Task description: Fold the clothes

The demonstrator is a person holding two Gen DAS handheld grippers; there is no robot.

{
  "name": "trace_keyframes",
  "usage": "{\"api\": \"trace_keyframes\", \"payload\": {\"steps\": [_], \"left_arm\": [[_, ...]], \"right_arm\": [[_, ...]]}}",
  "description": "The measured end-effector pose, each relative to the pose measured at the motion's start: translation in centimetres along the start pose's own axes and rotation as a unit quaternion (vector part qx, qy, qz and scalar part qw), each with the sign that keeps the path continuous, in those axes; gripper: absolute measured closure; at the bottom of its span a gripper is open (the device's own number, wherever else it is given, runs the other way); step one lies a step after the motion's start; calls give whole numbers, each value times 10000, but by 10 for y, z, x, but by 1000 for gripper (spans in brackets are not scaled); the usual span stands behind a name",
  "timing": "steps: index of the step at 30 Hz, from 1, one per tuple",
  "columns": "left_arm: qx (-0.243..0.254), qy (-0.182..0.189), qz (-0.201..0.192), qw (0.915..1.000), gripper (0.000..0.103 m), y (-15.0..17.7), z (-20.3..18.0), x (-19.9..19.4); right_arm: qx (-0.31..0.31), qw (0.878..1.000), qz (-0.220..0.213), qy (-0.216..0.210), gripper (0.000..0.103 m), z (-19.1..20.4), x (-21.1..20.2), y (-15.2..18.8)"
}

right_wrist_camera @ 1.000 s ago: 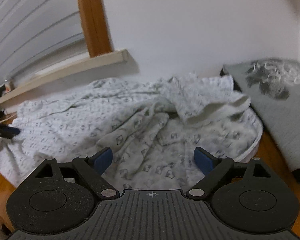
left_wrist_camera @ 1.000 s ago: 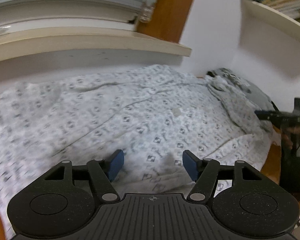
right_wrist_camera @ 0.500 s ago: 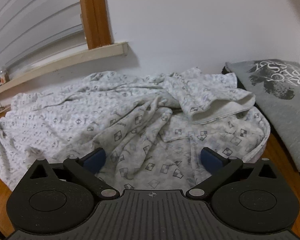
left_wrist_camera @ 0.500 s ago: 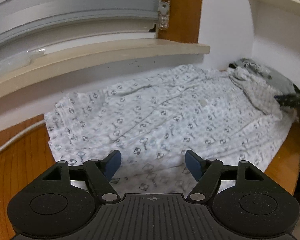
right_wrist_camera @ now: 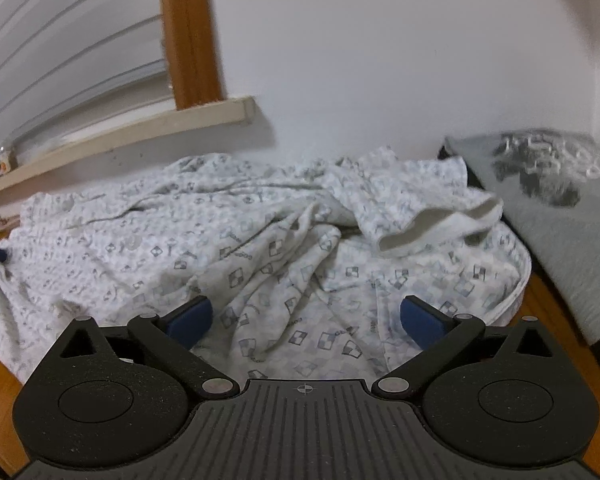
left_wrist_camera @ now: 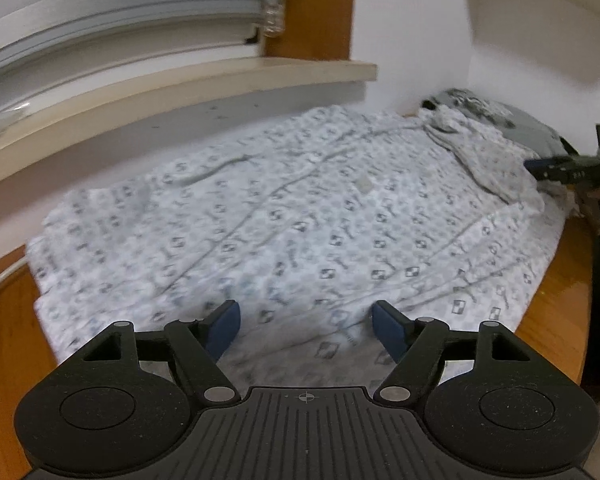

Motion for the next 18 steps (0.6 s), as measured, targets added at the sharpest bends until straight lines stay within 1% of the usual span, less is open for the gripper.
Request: {"api": "trace_keyframes", "payload": {"steps": [1,3,4,5,6,7,8,9,10,11,12,13,14,15,16,17,18], "left_arm": [[52,46,21,10000,30,-1,-2,2],[162,117,61,9998,39,-1,-4,5],[212,139,70,9997,42,-1,-6,5],[244,163,66,9995,52,-1,-6,5],[265,182,65,9995,57,-1,-7,5],[299,186,64,9994,61,-1,-7,5],[358,185,68,9992,71,-1,-8,4],[396,169,77,9990,78,0,-8,5],[425,149,87,9989,83,0,-7,5],[381,156,71,9991,92,0,-6,5],[315,172,47,9993,97,-1,-5,4],[249,188,22,9995,99,-1,-3,3],[192,193,-48,9996,99,-3,-2,1],[136,194,-132,9996,100,-4,-1,-2],[110,194,-196,9996,100,-6,0,-5],[69,192,-287,9994,100,-9,0,-8],[19,213,-379,9991,100,-12,0,-12]], "right_arm": [[-65,10000,-18,-23,3,3,-2,0],[-263,9995,-83,-134,4,15,-9,0],[-362,9991,-118,-210,7,20,-13,-1],[-445,9983,-152,-343,11,27,-17,-2],[-478,9975,-156,-489,14,32,-20,-4],[-485,9967,-140,-642,21,36,-21,-5],[-491,9955,-124,-796,25,41,-23,-7],[-496,9945,-76,-919,26,44,-22,-9],[-498,9941,60,-957,29,46,-17,-9],[-500,9936,196,-994,29,47,-11,-9],[-501,9929,336,-1027,29,48,-6,-9],[-494,9924,465,-1031,29,46,2,-8],[-451,9924,546,-1007,35,44,9,-8],[-351,9924,595,-1021,44,42,15,-8],[-254,9925,550,-1063,63,40,16,-10],[-157,9925,505,-1105,84,37,17,-13],[-61,9926,424,-1133,91,34,17,-16]]}}
Point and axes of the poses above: each gripper's, at about its wrist camera, not at the fingertips, and x roughly the way its jaws point, z to its left, y to its underside, the point moved 3 cm from there along x, roughly the way its jaws point, and after that the axes turned 6 degrees about -z, right-handed, at the moved point
